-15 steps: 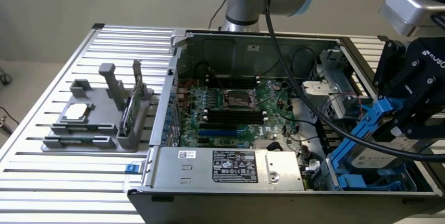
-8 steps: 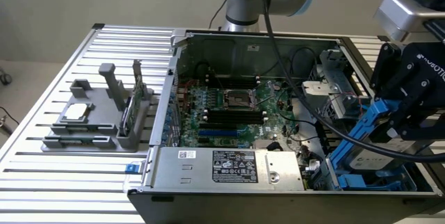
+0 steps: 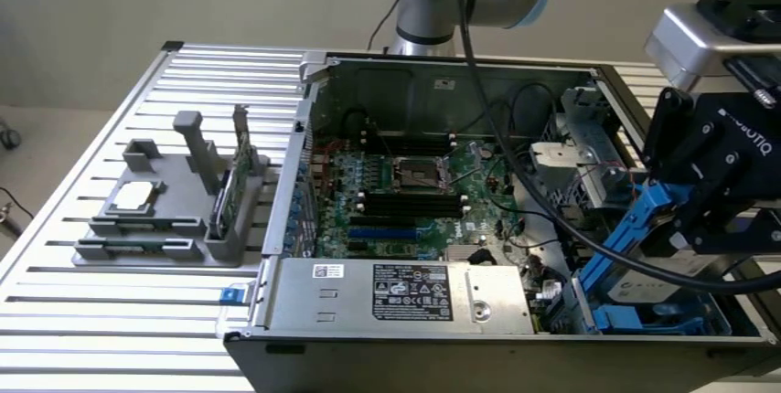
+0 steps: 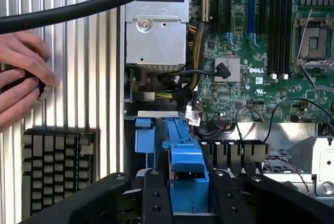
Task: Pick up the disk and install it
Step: 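Insert the disk into the insertion slot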
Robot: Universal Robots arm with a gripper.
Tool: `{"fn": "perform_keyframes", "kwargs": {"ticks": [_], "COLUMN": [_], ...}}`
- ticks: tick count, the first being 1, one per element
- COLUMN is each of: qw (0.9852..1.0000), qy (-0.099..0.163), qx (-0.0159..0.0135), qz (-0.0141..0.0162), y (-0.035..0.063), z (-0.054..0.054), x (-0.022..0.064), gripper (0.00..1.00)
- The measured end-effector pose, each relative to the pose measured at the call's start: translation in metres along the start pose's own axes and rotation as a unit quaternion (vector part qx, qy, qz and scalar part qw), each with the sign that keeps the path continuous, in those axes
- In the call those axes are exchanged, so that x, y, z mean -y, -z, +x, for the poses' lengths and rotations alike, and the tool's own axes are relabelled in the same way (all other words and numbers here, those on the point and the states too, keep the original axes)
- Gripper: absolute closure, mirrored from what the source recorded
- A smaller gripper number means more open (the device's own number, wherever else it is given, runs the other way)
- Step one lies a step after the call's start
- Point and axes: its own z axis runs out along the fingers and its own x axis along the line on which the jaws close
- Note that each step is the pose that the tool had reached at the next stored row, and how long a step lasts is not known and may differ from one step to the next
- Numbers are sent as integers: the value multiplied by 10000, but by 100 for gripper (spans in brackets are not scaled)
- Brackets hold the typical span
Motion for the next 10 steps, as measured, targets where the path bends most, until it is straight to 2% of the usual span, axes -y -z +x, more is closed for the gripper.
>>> {"fn": "perform_keyframes", "kwargs": {"ticks": [10], "qw": [10000], "qy": [59], "qx": [-1], "qz": [-1], "y": [-178], "z": [3], "x": [3], "gripper": [67]}}
